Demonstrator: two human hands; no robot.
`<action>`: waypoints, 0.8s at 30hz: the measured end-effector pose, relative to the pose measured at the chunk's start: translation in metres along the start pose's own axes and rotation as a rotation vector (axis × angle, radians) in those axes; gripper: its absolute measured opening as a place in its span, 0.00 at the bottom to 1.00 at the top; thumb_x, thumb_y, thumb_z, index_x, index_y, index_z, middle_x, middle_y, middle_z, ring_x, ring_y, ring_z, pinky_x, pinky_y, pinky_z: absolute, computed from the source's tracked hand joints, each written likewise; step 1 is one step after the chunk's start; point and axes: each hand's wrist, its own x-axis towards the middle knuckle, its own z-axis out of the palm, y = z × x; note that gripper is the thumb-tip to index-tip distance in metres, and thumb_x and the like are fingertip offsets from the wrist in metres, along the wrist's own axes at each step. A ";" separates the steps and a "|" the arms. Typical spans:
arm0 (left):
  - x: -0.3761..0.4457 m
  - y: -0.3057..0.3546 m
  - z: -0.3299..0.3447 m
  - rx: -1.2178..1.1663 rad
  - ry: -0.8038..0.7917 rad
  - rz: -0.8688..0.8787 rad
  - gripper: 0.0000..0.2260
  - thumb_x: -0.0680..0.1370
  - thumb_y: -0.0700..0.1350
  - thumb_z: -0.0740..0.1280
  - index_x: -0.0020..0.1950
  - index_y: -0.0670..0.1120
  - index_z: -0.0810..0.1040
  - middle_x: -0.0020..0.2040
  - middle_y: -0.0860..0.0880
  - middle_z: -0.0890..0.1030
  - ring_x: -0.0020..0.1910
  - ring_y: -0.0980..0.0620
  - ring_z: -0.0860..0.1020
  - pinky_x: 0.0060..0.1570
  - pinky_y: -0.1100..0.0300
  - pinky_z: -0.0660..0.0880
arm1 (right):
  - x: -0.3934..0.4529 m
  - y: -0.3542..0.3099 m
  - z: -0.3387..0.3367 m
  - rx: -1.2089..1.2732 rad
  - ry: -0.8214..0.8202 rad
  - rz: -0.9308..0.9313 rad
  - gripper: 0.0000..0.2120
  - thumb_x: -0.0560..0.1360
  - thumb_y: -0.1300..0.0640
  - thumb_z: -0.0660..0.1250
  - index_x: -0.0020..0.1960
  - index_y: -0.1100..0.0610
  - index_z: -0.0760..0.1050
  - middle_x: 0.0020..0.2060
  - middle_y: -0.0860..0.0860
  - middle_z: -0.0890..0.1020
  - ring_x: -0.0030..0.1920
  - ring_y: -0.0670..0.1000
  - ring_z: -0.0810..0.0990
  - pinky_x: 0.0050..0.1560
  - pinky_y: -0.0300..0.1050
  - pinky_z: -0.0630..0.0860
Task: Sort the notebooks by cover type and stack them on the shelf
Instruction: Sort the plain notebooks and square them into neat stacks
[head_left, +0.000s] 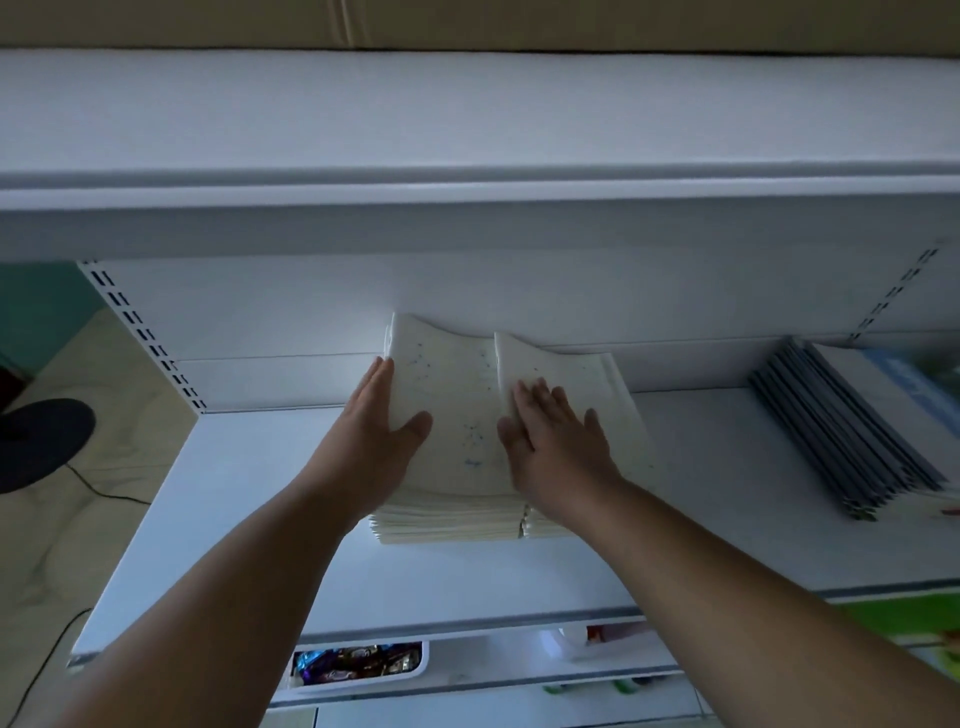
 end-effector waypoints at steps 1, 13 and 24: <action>0.000 -0.006 0.001 -0.014 -0.010 0.021 0.39 0.70 0.65 0.63 0.79 0.59 0.57 0.78 0.56 0.64 0.75 0.52 0.65 0.73 0.46 0.66 | -0.001 -0.003 0.000 0.020 -0.017 0.016 0.30 0.83 0.40 0.43 0.81 0.51 0.42 0.80 0.51 0.43 0.80 0.53 0.40 0.78 0.55 0.39; 0.005 -0.011 0.004 0.001 0.006 0.075 0.33 0.77 0.57 0.64 0.80 0.52 0.58 0.79 0.54 0.62 0.76 0.52 0.63 0.74 0.47 0.63 | 0.004 -0.050 -0.001 0.118 0.094 -0.018 0.27 0.83 0.45 0.56 0.76 0.60 0.62 0.80 0.58 0.53 0.80 0.56 0.49 0.77 0.50 0.51; -0.017 -0.016 -0.005 0.481 0.006 0.496 0.36 0.75 0.62 0.69 0.79 0.53 0.61 0.82 0.51 0.49 0.81 0.53 0.46 0.76 0.54 0.50 | -0.006 0.012 0.003 0.191 0.046 0.037 0.35 0.82 0.38 0.51 0.81 0.54 0.44 0.80 0.53 0.43 0.79 0.51 0.39 0.78 0.48 0.40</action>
